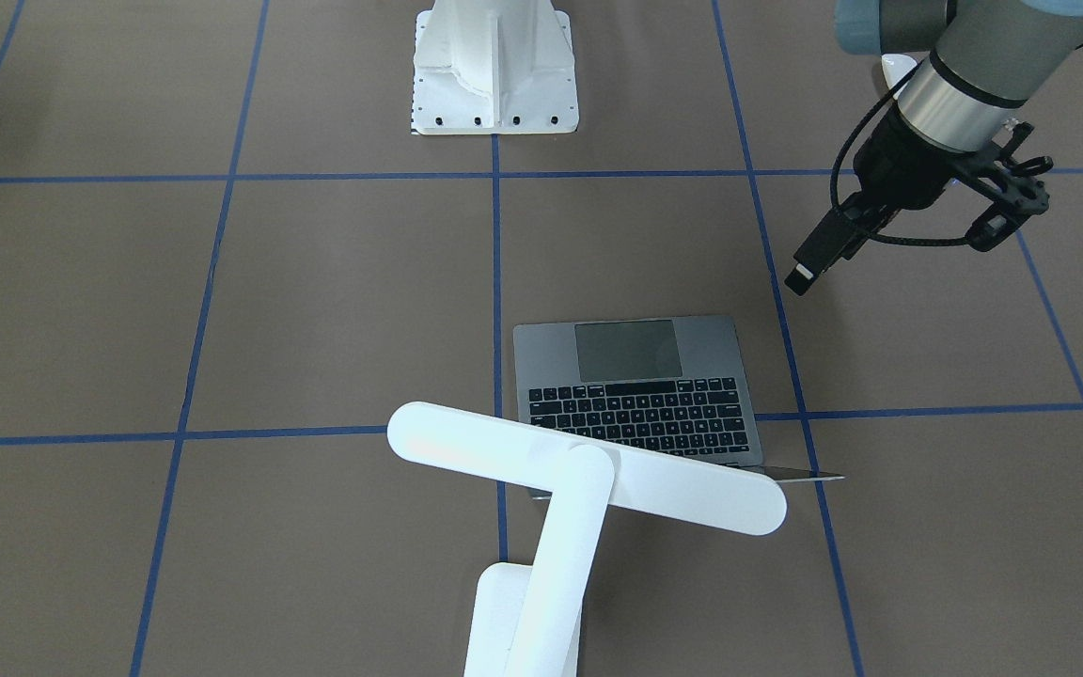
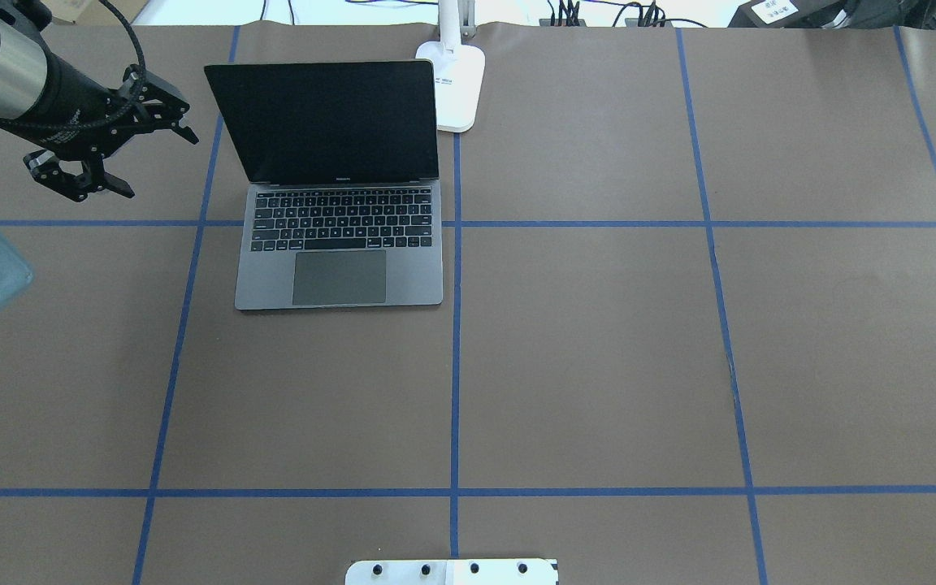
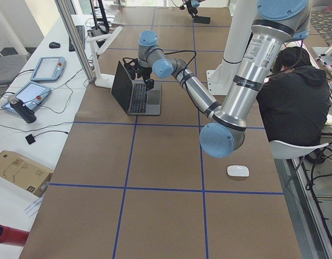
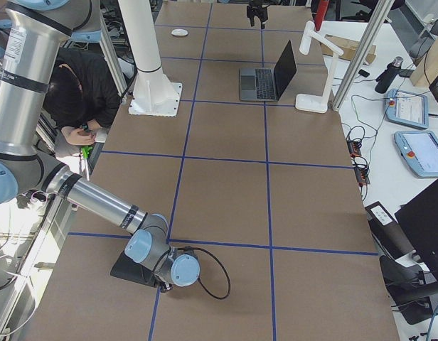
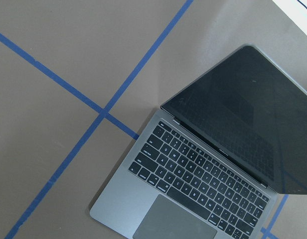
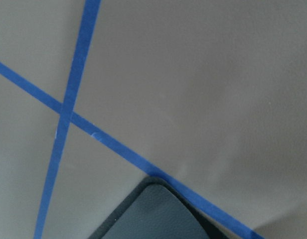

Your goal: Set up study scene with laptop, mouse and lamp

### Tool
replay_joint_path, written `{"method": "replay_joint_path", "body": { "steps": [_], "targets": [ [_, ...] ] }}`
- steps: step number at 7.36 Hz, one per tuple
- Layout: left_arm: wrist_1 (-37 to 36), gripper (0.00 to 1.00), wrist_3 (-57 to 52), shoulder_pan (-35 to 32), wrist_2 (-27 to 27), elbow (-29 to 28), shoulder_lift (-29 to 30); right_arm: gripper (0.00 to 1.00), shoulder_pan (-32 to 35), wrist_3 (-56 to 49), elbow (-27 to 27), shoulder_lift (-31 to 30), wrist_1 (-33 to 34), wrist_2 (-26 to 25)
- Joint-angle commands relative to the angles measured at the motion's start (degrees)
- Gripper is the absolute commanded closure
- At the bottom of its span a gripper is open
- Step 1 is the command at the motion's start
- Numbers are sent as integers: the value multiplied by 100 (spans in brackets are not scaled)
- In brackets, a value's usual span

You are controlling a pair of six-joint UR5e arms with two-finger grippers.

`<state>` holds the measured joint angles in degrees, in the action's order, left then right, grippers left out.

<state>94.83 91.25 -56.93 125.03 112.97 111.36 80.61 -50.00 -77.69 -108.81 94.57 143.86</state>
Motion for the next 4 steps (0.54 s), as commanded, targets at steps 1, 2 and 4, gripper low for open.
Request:
{"method": "replay_joint_path", "body": {
  "steps": [1, 2, 4],
  "targets": [
    [-8, 0, 7, 6, 4, 32, 0, 28, -10, -80, 8, -61, 35, 54],
    [-8, 0, 24, 15, -5, 41, 0, 69, -28, -141, -9, -79, 149, 81],
    [-26, 0, 42, 41, -14, 32, -9, 100, -45, -195, -36, -88, 167, 90]
  ]
}}
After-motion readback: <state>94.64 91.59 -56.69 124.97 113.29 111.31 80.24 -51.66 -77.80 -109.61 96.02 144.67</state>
